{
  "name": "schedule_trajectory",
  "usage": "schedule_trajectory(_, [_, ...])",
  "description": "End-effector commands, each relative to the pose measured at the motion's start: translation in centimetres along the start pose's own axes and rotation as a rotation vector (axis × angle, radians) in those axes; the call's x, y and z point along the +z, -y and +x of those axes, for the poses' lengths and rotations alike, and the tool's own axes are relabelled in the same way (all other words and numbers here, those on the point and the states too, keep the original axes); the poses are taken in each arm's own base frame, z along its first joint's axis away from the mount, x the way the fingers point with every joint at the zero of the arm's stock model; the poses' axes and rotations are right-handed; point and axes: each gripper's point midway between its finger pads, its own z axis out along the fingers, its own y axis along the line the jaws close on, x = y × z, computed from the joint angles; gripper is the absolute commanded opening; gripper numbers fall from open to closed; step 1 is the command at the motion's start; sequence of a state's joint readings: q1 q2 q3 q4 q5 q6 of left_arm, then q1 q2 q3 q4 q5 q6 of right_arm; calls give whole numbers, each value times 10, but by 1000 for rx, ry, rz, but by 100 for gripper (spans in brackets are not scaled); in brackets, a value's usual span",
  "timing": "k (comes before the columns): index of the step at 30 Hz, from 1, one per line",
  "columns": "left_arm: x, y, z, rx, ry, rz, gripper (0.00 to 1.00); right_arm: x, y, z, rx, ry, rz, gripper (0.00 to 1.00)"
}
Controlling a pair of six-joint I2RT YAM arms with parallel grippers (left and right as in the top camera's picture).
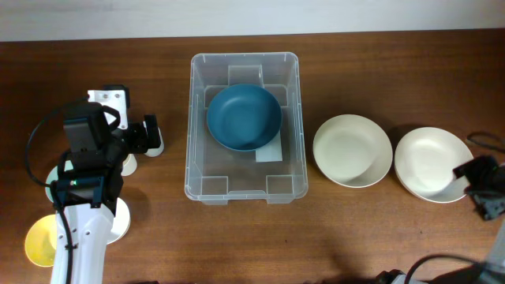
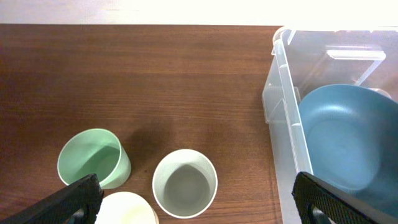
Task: Pack container
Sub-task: 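Move the right gripper to the rim of the right cream bowl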
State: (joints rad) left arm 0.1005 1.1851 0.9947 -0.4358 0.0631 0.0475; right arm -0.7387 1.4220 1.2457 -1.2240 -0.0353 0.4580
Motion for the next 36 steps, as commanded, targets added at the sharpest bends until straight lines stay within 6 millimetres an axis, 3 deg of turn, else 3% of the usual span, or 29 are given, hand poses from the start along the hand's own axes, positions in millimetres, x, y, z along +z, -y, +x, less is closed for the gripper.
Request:
schedule_trajectory(1, [-2,-4,-8,-12,19,-12,100,34,11,5,69,-45,-9,69])
schedule_trajectory(5, [-2,-3,-9,-12,21,-12,100,65,10,-4,76,-19,-25,69])
schedule_trajectory(12, [-2,-3,-9,-12,22,-12,100,98,5,-20,74,14,-40,69])
schedule_trajectory(23, [-2,-3,-9,-12,23,-12,100,153,9,-16,110,-78,4,68])
schedule_trajectory(30, [-3,-4,-11,-11,32,-13,100,161,8,-17,110,-84,3,21])
schedule_trajectory(34, [-3,-4,-12,-11,33,-13,100,161,8,-18,110,-83,2,4])
schedule_trajectory(36, [-3,-4,-12,-11,33,-13,100,161,8,-18,110,-81,1,4])
